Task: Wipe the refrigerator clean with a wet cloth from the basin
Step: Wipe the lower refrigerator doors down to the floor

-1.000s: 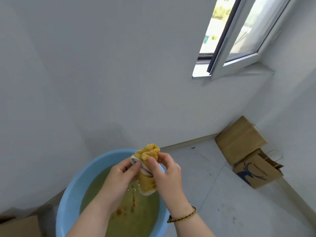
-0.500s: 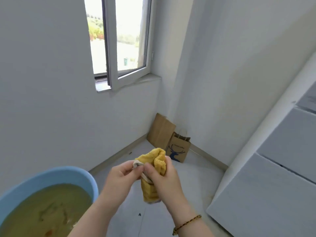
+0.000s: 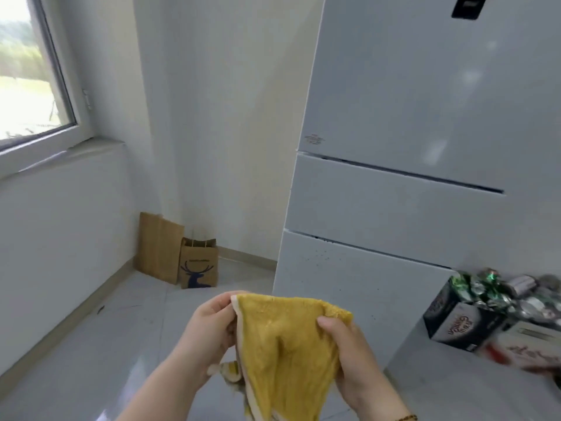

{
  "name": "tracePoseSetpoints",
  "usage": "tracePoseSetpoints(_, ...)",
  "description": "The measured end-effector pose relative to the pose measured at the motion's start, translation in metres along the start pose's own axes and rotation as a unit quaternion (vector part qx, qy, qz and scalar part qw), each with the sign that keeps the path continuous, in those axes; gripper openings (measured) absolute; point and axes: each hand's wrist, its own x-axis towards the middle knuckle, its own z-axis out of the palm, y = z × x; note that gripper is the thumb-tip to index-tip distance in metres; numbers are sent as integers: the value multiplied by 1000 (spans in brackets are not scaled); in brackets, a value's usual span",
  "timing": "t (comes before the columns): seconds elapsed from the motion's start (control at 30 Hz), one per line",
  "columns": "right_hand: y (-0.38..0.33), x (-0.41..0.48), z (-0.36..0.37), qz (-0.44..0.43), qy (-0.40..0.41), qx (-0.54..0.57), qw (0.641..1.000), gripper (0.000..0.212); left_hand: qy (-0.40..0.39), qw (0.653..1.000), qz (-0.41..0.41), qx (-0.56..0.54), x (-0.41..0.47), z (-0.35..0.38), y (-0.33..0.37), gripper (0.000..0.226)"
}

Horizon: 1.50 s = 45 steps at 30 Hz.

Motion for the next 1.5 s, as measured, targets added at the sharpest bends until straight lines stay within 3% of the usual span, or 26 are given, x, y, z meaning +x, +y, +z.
tracePoseSetpoints(0.1, -2, 7, -25, 38, 50, 130, 990, 27, -39, 999, -10, 9, 26, 37, -5, 25)
tracePoseSetpoints(0.33, -40, 55, -75, 26, 157, 189, 969, 30, -111, 992, -54, 15, 105, 97, -14, 28)
tracePoseSetpoints(0.5, -75, 124, -102, 0, 218, 198, 956, 23, -38, 998, 9, 51, 189, 117, 13, 26)
tracePoseSetpoints(0.7, -116, 177, -127, -43, 313, 188, 930, 17, 52, 982, 127, 129, 299, 165, 76, 47)
tracePoseSetpoints(0.97, -152, 214, -161, -98, 384, 226, 890, 21, 183, 963, 146, 136, 391, 194, 101, 71)
tracePoseSetpoints(1.03, -160, 223, -166, -107, 388, 223, 888, 23, 141, 976, 139, 87, 401, 190, 102, 62)
tracePoseSetpoints(1.13, -170, 234, -169, -123, 384, 219, 888, 26, 59, 987, 145, 29, 400, 186, 107, 28)
tracePoseSetpoints(1.3, -179, 244, -167, -190, 423, 162, 871, 16, 53, 984, 156, 64, 393, 179, 112, 15)
tracePoseSetpoints(1.5, -187, 262, -138, -327, 434, -25, 839, 12, 112, 970, 201, 78, 342, 161, 92, 8)
